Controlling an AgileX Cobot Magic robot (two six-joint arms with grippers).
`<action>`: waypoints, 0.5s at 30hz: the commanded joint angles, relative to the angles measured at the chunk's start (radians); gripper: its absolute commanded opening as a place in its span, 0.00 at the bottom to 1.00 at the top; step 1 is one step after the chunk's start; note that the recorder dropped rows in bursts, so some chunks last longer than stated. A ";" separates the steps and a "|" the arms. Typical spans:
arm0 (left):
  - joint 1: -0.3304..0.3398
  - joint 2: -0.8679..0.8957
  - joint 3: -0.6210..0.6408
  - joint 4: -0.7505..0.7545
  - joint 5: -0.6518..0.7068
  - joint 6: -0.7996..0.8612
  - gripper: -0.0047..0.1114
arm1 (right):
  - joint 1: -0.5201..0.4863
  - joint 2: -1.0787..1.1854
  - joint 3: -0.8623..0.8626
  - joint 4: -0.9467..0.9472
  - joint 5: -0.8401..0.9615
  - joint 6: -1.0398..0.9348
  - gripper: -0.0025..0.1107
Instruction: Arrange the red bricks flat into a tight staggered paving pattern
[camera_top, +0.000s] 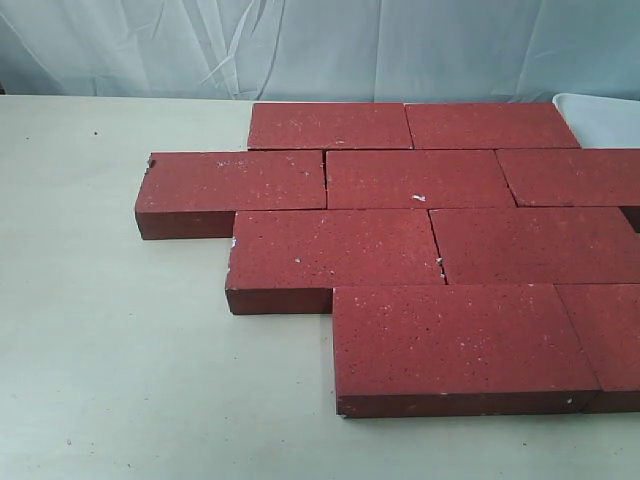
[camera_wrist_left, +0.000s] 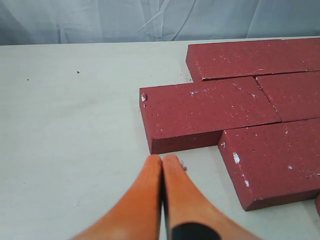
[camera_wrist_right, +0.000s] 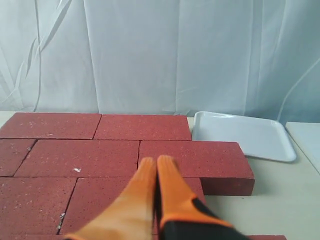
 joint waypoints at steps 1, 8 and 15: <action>-0.003 -0.007 0.003 0.001 -0.005 -0.002 0.04 | -0.006 -0.016 0.006 0.032 -0.015 -0.007 0.01; -0.003 -0.007 0.003 0.001 -0.005 -0.002 0.04 | -0.006 -0.154 0.079 0.103 -0.007 -0.007 0.01; -0.003 -0.007 0.003 0.004 -0.007 -0.002 0.04 | -0.006 -0.171 0.218 0.099 -0.103 0.000 0.01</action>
